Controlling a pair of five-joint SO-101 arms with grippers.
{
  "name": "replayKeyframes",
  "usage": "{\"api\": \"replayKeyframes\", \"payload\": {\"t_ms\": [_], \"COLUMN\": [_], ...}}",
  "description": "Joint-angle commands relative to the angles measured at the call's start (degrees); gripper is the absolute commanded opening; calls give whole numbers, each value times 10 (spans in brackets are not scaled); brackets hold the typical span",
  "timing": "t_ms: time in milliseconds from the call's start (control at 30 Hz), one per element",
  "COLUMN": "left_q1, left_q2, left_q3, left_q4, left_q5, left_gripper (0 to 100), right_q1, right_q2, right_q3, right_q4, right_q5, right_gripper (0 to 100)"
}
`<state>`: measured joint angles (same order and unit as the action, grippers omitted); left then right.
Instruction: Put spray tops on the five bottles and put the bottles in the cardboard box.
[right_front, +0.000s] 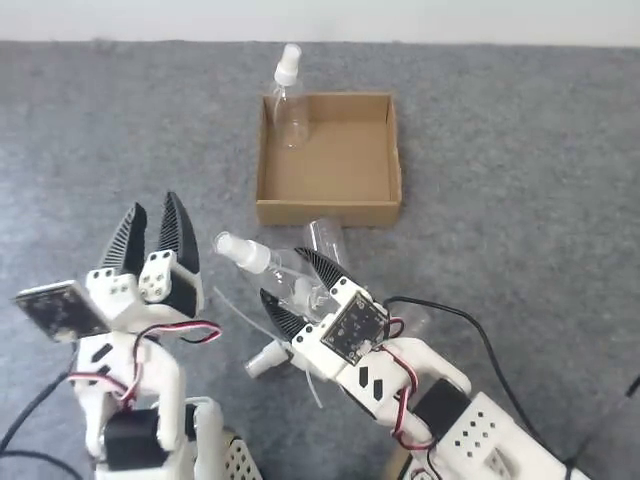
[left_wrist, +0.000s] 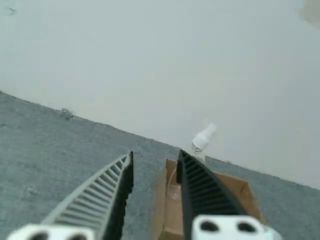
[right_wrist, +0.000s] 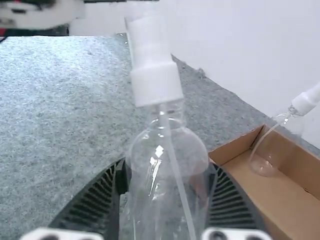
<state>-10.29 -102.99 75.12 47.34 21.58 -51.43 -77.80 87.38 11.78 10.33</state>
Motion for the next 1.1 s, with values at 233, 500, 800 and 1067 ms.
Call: {"api": "replayKeyframes", "payload": {"t_ms": [233, 500, 800, 1067], "left_q1": [129, 145, 146, 135], "left_q2": [-4, -4, -4, -4], "left_q3": [-3, 0, -4, -52], "left_q4": [22, 19, 22, 43], "left_q5": [-87, -104, -121, -124], "left_gripper": [130, 130, 131, 134], "right_q1": [-4, -4, -4, -2], "right_q2": [-11, -9, -7, -7], "right_q3": [-12, -11, -11, -9], "right_q4": [-16, -16, -14, -11], "right_q5": [7, 7, 7, 7], "right_gripper": [100, 100, 100, 100]}}
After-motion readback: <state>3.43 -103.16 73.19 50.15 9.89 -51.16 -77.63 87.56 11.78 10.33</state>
